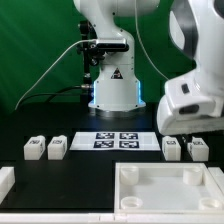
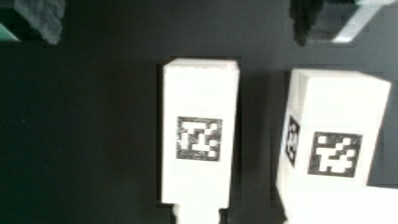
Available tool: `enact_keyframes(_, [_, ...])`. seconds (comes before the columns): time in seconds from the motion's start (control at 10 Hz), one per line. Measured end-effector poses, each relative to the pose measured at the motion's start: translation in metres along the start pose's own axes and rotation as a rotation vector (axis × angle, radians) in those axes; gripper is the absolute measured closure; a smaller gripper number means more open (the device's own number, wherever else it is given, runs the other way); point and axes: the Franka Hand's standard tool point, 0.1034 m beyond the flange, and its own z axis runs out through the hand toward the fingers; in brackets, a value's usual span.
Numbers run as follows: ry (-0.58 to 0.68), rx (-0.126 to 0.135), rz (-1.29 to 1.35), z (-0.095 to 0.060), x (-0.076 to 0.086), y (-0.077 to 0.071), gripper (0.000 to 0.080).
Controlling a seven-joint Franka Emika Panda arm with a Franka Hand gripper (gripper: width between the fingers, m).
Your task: Assemble one leg
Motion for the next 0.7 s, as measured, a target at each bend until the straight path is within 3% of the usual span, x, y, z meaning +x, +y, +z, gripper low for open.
enact_keyframes(0.1, [-0.026, 0.004, 0.025, 0.004, 0.007, -0.004, 0.015])
enact_keyframes(0.6, [-0.03, 0.002, 0.025, 0.007, 0.007, -0.005, 0.015])
enact_keyframes(0.7, [-0.06, 0.013, 0.059, 0.02, 0.0, -0.006, 0.015])
